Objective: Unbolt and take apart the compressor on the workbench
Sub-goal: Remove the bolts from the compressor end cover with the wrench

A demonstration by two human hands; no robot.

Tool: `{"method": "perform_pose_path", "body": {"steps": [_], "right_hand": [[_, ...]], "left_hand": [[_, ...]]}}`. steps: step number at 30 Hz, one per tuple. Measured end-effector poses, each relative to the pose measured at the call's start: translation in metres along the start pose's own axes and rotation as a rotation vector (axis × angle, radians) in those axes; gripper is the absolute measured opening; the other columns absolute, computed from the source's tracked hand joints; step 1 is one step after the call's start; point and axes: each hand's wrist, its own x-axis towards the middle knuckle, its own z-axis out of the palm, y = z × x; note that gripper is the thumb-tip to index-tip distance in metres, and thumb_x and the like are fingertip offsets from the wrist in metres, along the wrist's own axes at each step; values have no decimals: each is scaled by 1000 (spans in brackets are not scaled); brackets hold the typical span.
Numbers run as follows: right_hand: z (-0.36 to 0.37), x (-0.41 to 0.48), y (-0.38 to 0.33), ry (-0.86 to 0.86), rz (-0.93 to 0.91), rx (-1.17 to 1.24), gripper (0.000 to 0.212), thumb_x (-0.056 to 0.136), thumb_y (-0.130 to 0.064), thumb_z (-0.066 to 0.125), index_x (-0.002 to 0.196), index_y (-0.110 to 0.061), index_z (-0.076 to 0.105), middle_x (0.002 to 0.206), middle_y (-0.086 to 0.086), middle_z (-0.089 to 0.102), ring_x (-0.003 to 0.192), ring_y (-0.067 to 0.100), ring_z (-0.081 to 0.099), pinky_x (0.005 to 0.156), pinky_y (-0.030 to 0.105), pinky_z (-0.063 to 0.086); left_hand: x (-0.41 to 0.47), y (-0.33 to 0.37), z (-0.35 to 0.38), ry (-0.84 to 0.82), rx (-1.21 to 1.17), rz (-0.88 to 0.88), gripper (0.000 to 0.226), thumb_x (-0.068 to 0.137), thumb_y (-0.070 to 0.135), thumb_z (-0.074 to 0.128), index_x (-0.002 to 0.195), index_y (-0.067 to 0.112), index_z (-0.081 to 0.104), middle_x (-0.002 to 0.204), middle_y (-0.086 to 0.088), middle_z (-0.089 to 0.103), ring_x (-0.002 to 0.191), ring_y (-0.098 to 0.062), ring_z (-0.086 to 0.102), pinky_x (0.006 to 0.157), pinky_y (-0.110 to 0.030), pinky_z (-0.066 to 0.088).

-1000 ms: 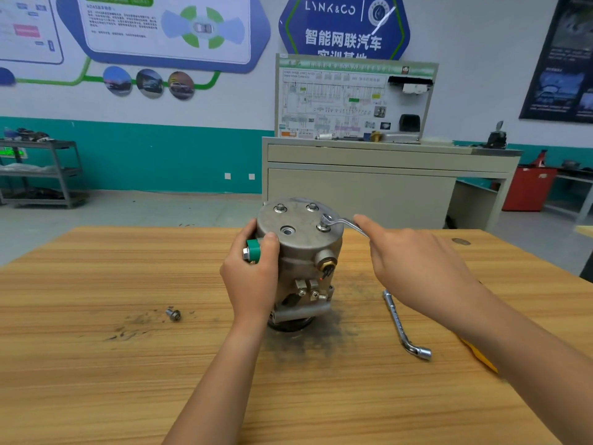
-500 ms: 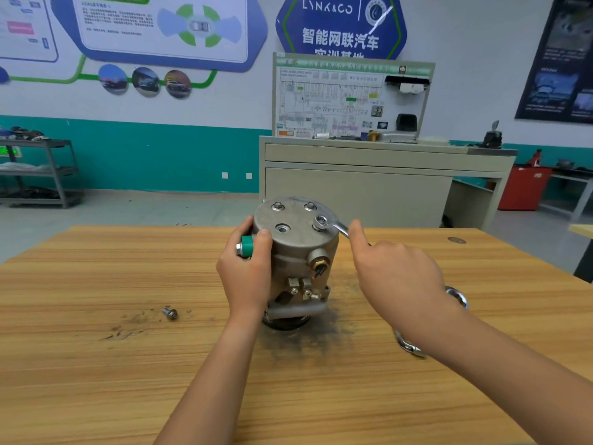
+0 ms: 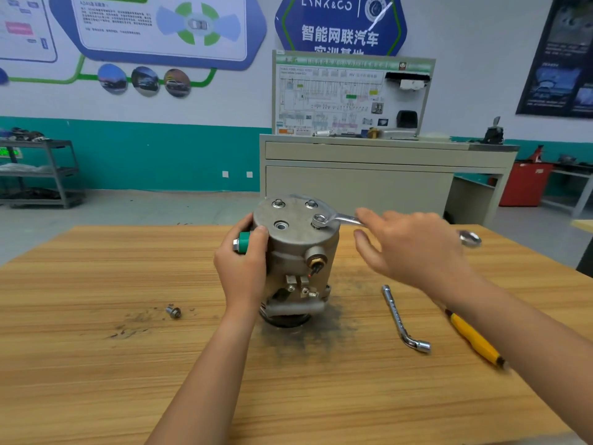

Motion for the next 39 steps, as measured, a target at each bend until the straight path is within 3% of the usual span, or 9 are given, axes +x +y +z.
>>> {"method": "perform_pose_path", "body": {"steps": [4,7,9,13,16,21,30,34,39], "right_hand": [[40,24,29,76,-86,44,33,89,-15,43,108,0,65,81,15,67,67,29,64,60,37,49],[63,67,28,-89,-110,1,40,98,-19,37,137,-9,40,142,10,40,129,22,39,104,48,25],[66,99,21,-134,-237,-3,42,100,-19,33,142,-14,30,151,4,25,139,17,23,110,44,16],[52,119,17,35,-432,-65,30,89,-4,56,118,2,57,129,20,54,118,31,53,99,48,38],[51,94,20,203,-254,93,10,82,4,61,90,8,64,91,26,66,83,40,64,71,42,50],[35,58,32,47,296,440,27,101,-21,31,113,-3,46,67,11,52,64,35,53,56,39,37],[-13,-5,14,-358,172,14,37,96,-15,35,130,-28,32,59,-3,42,51,13,40,40,27,30],[-27,-7,0,-391,131,-130,48,90,-4,36,134,-23,27,56,-3,34,45,14,30,37,26,20],[-43,2,-17,-464,34,-236,61,87,2,39,143,-4,13,58,1,25,46,16,23,39,26,17]], "left_hand": [[14,6,3,-129,-21,-69,21,88,9,55,96,26,64,82,16,65,70,12,58,59,-14,47],[20,12,5,-208,-35,-107,26,88,7,50,88,28,66,66,19,67,62,9,58,46,-12,42],[22,13,6,-217,-49,-116,27,88,5,49,88,27,65,65,20,67,61,9,59,45,-11,42],[21,14,4,-188,-81,-118,28,89,3,48,88,25,65,63,19,67,59,9,59,45,-10,41],[17,12,2,-171,-97,-115,30,89,2,46,87,27,63,63,21,66,58,9,58,44,-9,40],[5,6,7,-127,-39,-109,25,88,8,53,108,18,64,95,6,66,76,8,59,58,-12,47],[-12,0,22,33,35,-47,33,87,12,59,119,12,63,112,1,65,105,-13,59,87,-27,50],[-13,0,19,51,29,-13,31,87,10,58,118,13,64,101,12,65,98,-7,60,72,-7,47],[-14,1,18,64,41,-15,34,87,13,58,120,13,62,105,8,64,98,-5,59,77,-13,49]]}}
